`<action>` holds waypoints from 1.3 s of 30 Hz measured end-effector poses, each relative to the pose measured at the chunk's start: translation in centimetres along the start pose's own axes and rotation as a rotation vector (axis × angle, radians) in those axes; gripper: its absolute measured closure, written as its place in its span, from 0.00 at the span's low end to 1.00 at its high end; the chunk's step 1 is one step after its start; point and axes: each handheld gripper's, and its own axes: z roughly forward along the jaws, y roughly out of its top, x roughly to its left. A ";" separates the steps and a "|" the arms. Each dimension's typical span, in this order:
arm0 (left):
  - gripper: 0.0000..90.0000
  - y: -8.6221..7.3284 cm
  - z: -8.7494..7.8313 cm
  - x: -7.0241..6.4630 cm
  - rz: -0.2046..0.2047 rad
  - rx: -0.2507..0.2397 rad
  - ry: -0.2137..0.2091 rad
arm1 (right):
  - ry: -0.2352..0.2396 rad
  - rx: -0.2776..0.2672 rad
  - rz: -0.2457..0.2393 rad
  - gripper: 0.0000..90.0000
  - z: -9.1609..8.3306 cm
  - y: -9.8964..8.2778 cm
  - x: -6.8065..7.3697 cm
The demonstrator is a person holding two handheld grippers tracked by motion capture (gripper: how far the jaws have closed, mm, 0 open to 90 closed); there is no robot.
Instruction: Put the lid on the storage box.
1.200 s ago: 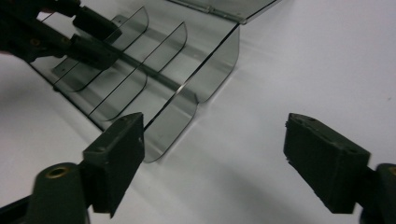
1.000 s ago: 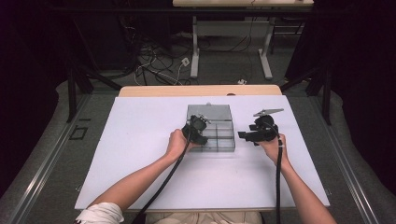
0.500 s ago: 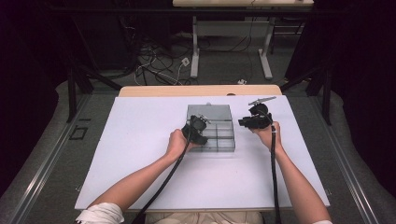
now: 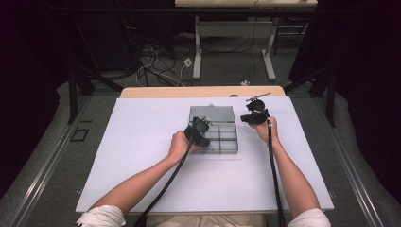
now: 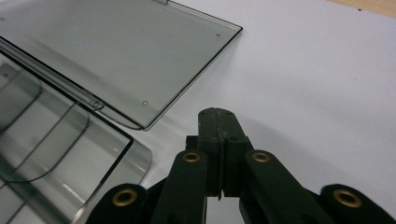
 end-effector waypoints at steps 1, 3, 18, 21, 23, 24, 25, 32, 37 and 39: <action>0.64 0.0 0.0 0.0 0.000 0.000 0.000 | 0.003 0.012 0.008 1.00 0.3 0.1 -0.1; 0.64 0.0 0.0 0.0 -0.003 -0.002 -0.001 | 0.001 0.022 0.012 1.00 0.7 0.2 -0.3; 0.64 -0.1 0.0 0.1 -0.002 -0.004 -0.003 | 0.047 0.029 0.039 1.00 1.9 0.4 -0.6; 0.64 -0.1 0.0 0.0 -0.002 -0.004 -0.003 | 0.055 0.033 0.027 1.00 2.2 0.5 -0.2; 0.64 -0.1 0.0 0.1 -0.002 -0.004 -0.003 | 0.060 0.031 0.028 1.00 2.3 0.5 -0.1; 0.64 -0.1 0.0 0.1 -0.001 -0.004 -0.003 | 0.055 0.038 0.017 1.00 2.4 0.5 -0.1; 0.64 -0.1 0.0 0.1 -0.001 -0.004 -0.003 | 0.075 0.036 0.022 1.00 2.6 0.5 -0.1; 0.64 -0.1 0.0 0.1 0.000 -0.002 -0.011 | 0.080 0.054 0.018 1.00 3.5 0.5 0.2; 0.64 -0.1 0.0 0.2 -0.002 -0.003 -0.014 | 0.077 0.063 0.029 1.00 3.8 0.8 0.4; 0.64 -0.1 0.0 0.2 -0.001 -0.002 -0.016 | 0.075 0.061 0.035 1.00 3.9 0.9 0.3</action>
